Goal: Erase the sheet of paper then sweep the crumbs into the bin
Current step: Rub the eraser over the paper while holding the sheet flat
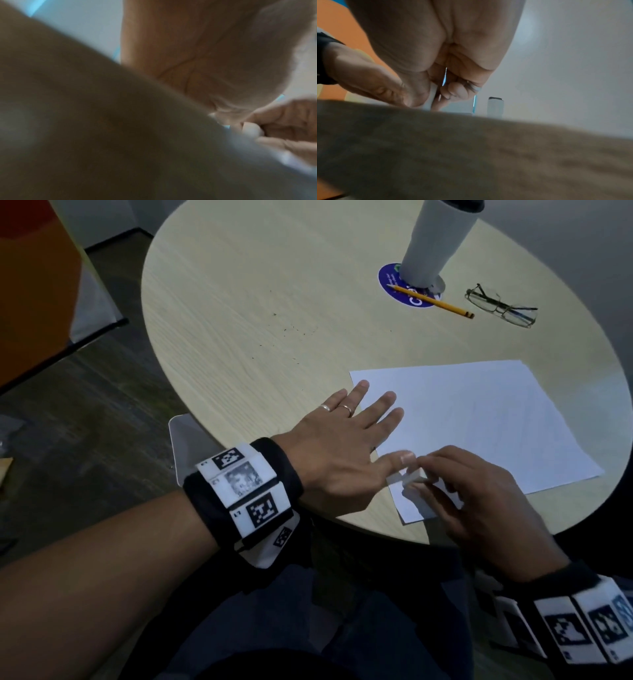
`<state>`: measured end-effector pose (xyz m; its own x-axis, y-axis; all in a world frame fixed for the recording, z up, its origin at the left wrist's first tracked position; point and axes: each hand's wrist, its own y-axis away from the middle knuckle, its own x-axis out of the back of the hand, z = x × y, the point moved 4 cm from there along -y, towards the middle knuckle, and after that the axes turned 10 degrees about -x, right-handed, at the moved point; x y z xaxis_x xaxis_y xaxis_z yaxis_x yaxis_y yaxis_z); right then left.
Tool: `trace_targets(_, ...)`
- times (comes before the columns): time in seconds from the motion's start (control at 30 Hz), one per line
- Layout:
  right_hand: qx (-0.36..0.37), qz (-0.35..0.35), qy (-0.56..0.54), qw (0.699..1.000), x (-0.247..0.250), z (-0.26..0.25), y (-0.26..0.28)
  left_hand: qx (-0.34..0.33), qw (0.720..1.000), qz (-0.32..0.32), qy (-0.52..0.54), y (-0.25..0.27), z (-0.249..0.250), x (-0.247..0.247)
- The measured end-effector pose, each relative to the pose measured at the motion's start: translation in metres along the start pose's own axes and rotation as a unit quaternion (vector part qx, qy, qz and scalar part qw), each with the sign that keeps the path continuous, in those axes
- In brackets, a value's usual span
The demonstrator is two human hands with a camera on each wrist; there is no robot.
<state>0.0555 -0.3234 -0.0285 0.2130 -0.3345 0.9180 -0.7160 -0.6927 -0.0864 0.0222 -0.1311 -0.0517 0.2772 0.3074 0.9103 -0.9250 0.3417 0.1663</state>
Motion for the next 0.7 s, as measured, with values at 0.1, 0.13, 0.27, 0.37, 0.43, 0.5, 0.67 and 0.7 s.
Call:
trace_targets(0.1, 0.0, 0.023, -0.003, 1.0, 0.001, -0.002, -0.01, -0.002, 1.0, 0.006, 0.004, 0.001, -0.001, 0.002)
trace_targets(0.13, 0.003, 0.036, -0.003, 0.999, -0.001, -0.004, -0.012, -0.001, 1.0, 0.011, -0.005, 0.0, -0.002, 0.002)
trace_targets(0.27, 0.01, 0.004, -0.013, 1.0, -0.005, -0.011, 0.001, 0.007, 0.999, 0.013, -0.029, -0.002, -0.003, -0.001)
trace_targets(0.37, 0.015, -0.054, -0.019, 0.998, 0.002, -0.012, 0.017, 0.013, 1.0, 0.002, -0.023, -0.003, -0.004, 0.002)
trace_targets(0.43, 0.026, -0.033, -0.002, 0.999, 0.006, -0.013, 0.014, 0.009, 1.0, 0.0, -0.023, -0.004, -0.005, 0.003)
trace_targets(0.5, 0.026, 0.025, 0.013, 0.999, 0.005, -0.013, 0.003, 0.005, 1.0, -0.001, -0.027, -0.005, -0.006, 0.003)
trace_targets(0.67, 0.022, 0.005, -0.012, 1.0, -0.009, -0.017, 0.009, 0.009, 0.999, 0.01, -0.042, -0.003, -0.003, 0.0)
trace_targets(0.7, 0.022, -0.017, -0.015, 0.999, -0.006, -0.017, 0.015, 0.011, 0.999, 0.009, -0.042, -0.002, -0.002, -0.001)
